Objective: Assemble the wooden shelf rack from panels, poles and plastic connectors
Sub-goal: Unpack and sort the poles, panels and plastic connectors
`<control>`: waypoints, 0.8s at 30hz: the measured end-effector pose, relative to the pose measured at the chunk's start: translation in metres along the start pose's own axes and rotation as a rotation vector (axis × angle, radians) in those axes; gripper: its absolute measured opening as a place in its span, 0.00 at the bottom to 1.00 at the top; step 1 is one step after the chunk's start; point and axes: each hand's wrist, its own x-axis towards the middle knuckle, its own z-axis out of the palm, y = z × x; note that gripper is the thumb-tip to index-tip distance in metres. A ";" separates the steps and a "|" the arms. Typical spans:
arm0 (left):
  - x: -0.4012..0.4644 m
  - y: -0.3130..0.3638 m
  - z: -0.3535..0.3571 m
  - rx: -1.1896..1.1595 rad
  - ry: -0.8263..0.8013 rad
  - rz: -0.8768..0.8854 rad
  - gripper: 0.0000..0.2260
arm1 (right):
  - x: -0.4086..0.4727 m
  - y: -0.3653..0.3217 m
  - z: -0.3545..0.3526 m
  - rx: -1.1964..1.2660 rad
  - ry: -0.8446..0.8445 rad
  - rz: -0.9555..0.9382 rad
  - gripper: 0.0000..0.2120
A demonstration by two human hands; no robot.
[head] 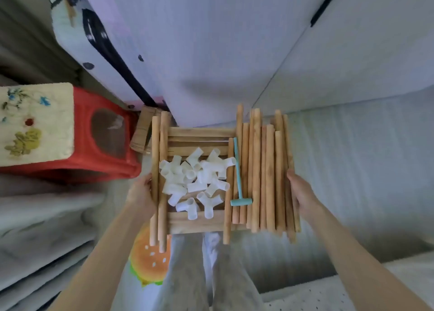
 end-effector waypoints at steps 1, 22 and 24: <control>0.007 -0.001 0.014 0.032 -0.015 -0.008 0.11 | 0.005 0.005 -0.011 0.045 0.024 0.007 0.25; 0.328 -0.117 0.175 0.826 -0.523 -0.064 0.10 | 0.295 0.197 -0.021 0.613 0.315 0.105 0.23; 0.372 -0.140 0.174 0.870 -0.514 -0.044 0.18 | 0.336 0.219 -0.011 0.647 0.326 0.085 0.21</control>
